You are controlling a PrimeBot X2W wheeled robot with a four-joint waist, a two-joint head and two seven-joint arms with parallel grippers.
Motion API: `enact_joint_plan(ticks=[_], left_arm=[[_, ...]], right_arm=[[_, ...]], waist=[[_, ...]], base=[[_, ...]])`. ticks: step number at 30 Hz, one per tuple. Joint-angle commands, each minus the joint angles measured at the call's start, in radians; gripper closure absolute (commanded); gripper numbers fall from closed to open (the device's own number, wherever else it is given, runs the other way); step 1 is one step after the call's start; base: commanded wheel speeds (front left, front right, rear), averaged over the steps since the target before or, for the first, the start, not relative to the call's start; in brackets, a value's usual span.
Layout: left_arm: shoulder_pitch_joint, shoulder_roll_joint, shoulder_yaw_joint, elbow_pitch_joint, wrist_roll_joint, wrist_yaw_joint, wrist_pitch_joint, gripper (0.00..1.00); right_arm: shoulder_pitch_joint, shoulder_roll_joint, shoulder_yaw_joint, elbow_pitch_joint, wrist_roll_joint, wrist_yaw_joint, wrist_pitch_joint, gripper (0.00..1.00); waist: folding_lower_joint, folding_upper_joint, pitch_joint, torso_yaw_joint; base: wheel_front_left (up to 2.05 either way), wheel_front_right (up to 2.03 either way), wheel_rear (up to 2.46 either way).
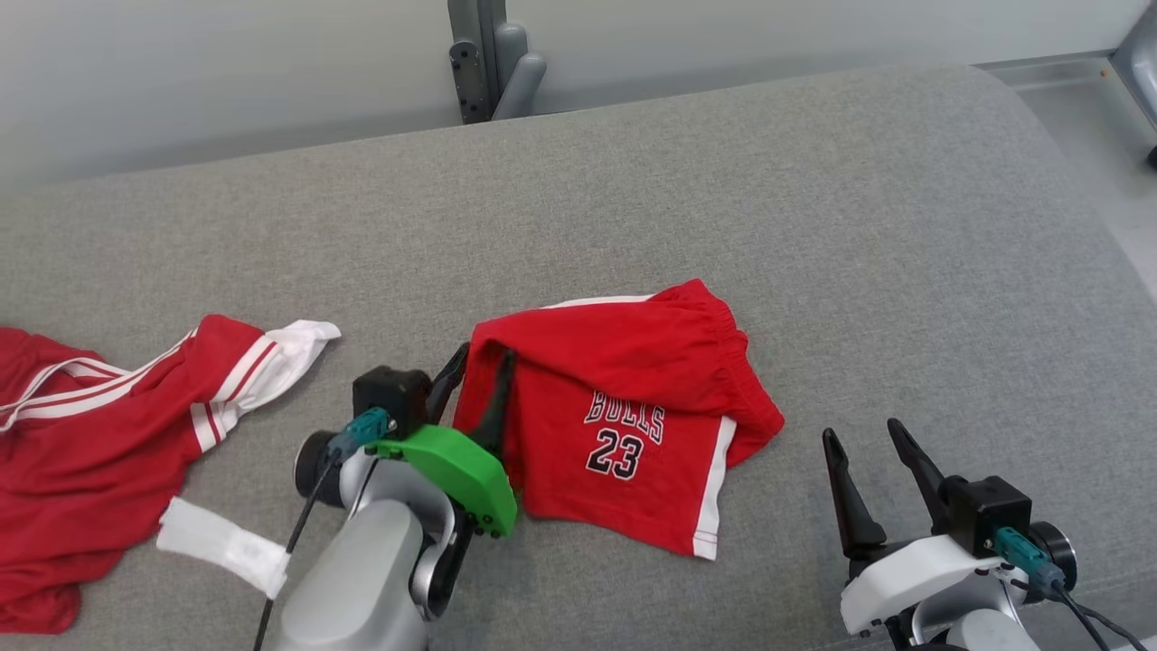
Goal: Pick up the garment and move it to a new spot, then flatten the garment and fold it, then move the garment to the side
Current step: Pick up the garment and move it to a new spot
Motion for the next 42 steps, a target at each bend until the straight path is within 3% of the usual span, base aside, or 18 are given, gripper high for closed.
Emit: enact_joint_plan(ticks=[1,6,9,14,18,29,36,42], left_arm=[[0.06,0.0,0.009,-0.023,-0.04,-0.026,-0.014,0.0],[0.19,0.045,0.045,-0.142,-0.069,-0.03,-0.033,0.0],[0.31,0.098,0.099,-0.278,-0.059,0.018,-0.039,0.0],[0.504,0.165,0.229,-0.552,0.056,0.104,-0.039,0.0],[0.651,0.136,0.353,-0.701,0.166,0.122,-0.038,0.0],[0.767,0.04,0.532,-0.706,0.309,-0.032,-0.038,0.0],[0.726,0.007,0.56,-0.679,0.335,-0.08,-0.038,0.0],[0.711,0.001,0.569,-0.662,0.344,-0.096,-0.038,0.0]], right_arm=[[0.015,-0.002,0.004,-0.008,-0.01,0.0,-0.002,0.0],[0.033,-0.003,-0.017,-0.038,-0.034,0.0,-0.002,0.0],[0.053,-0.008,-0.036,-0.071,-0.052,0.0,-0.002,0.0],[0.076,-0.018,-0.075,-0.133,-0.071,0.0,-0.002,0.0],[0.089,-0.021,-0.12,-0.185,-0.098,0.0,-0.002,0.0],[0.132,-0.015,-0.19,-0.165,-0.136,0.0,-0.002,0.0],[0.13,-0.013,-0.184,-0.138,-0.129,0.0,-0.002,0.0],[0.12,-0.012,-0.178,-0.129,-0.126,0.0,-0.002,0.0]], waist=[[0.0,0.0,-0.024,0.0],[0.0,0.0,-0.049,0.004],[0.0,0.0,-0.063,0.021],[0.0,0.0,-0.069,0.058],[0.0,0.0,-0.081,0.082],[0.0,0.0,-0.085,0.109],[0.0,0.0,-0.09,0.104],[0.0,0.0,-0.095,0.097]], base=[[0.0,0.0,0.0],[0.0,0.0,0.0],[0.0,0.0,0.0],[0.0,0.0,0.0],[0.0,0.0,0.0],[0.0,0.0,0.0],[0.0,0.0,0.0],[0.0,0.0,0.0]])
